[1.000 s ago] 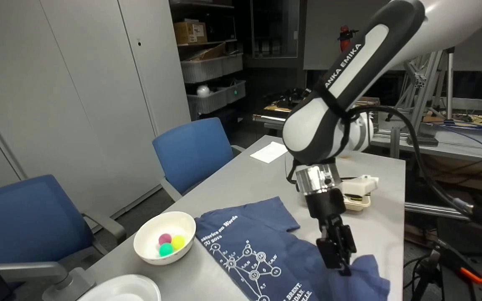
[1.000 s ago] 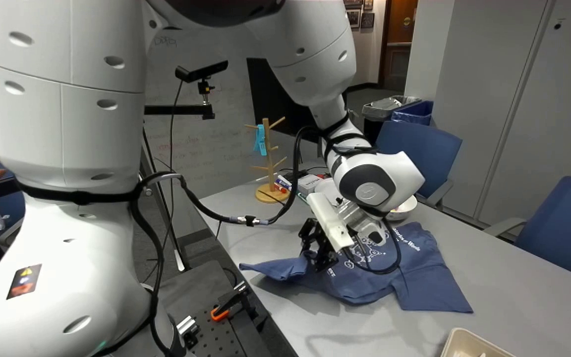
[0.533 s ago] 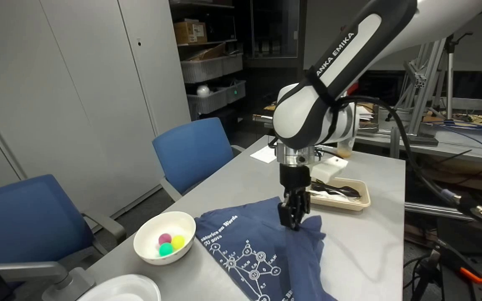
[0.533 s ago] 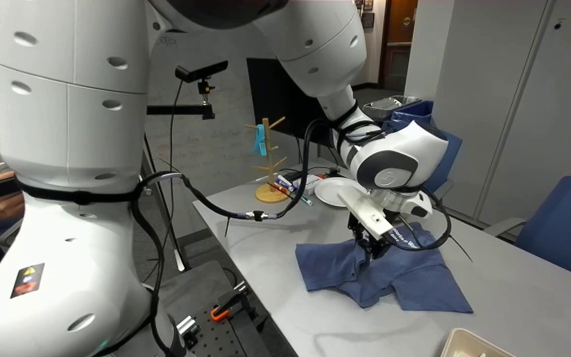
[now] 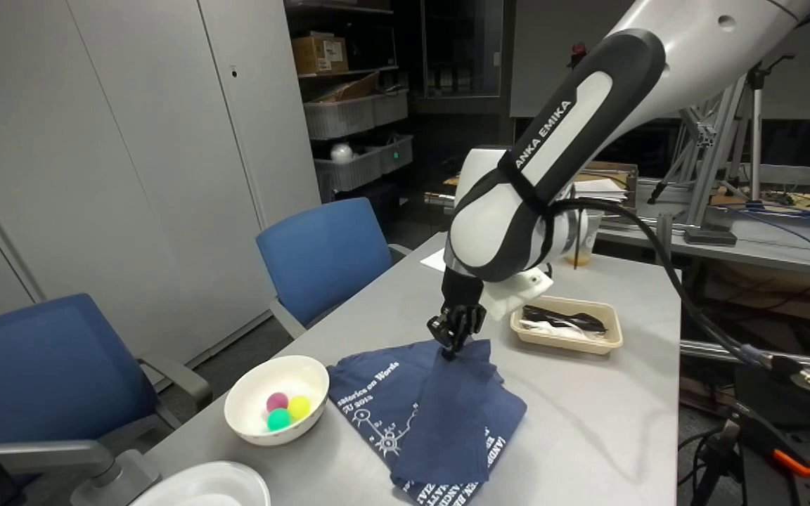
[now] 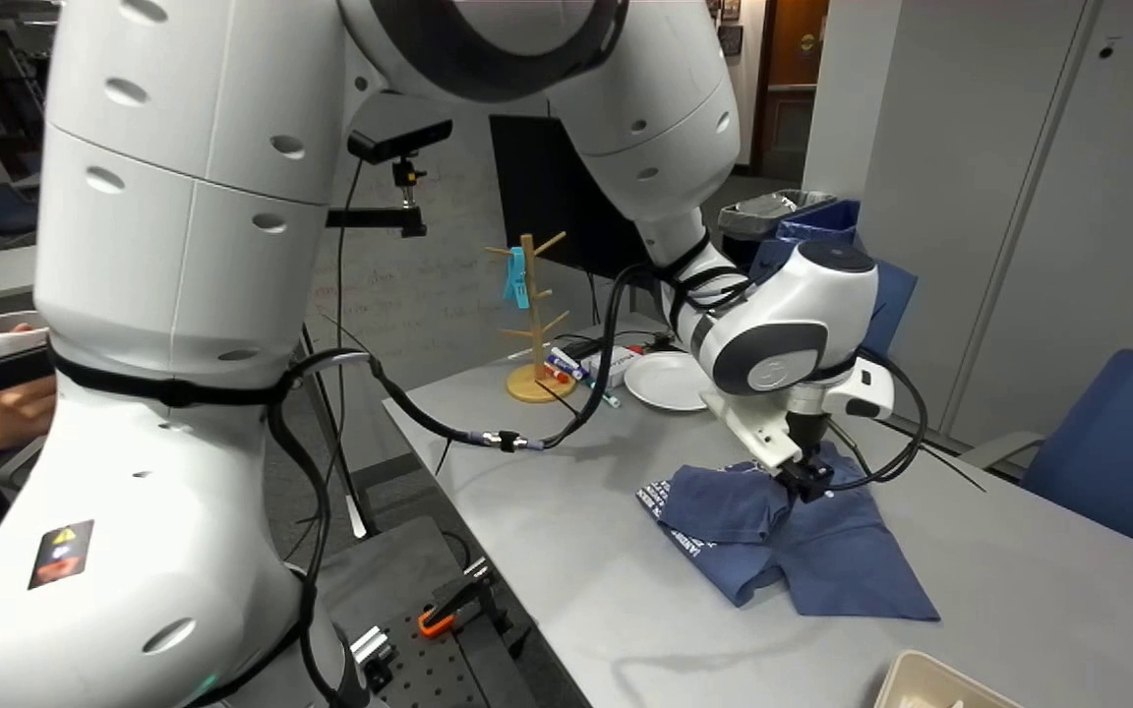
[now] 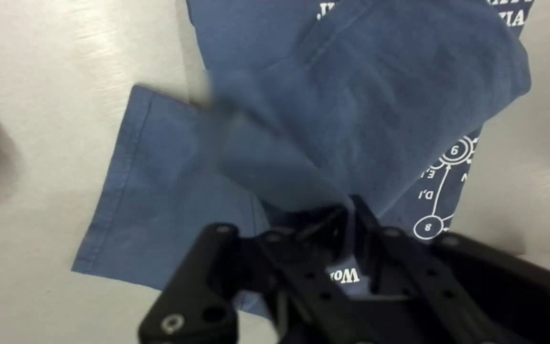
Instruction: Fold the shirt
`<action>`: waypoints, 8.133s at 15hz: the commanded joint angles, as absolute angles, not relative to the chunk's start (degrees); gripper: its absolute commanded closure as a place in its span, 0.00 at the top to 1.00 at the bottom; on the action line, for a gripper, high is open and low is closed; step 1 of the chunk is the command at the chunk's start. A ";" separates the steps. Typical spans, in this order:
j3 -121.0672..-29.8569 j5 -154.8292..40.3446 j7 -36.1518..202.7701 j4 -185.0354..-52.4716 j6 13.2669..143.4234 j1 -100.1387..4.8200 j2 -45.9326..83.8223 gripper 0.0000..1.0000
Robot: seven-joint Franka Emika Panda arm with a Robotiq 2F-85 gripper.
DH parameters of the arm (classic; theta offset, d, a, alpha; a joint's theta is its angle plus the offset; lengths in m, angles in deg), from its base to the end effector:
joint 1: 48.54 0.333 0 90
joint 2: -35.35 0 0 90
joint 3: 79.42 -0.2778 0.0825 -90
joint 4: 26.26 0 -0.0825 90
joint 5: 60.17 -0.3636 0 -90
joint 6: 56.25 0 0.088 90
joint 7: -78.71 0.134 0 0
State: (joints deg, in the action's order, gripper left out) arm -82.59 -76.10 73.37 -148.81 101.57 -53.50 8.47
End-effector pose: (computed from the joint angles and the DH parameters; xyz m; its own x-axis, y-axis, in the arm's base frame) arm 0.5603 -0.0248 0.1522 0.9695 -0.2032 0.1367 -0.1823 -0.9715 -0.1517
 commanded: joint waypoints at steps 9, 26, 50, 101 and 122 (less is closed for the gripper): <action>-81.67 -68.62 81.72 -150.80 97.81 -49.41 7.43 1.00; -87.56 -79.22 77.04 -151.09 93.95 -51.82 5.24 1.00; -99.49 -98.13 90.86 -154.21 116.49 -58.84 -1.74 1.00; -69.61 -72.67 95.02 -136.00 125.68 -35.01 -7.54 0.01; -79.10 -67.75 88.48 -130.00 106.56 -44.01 -8.85 1.00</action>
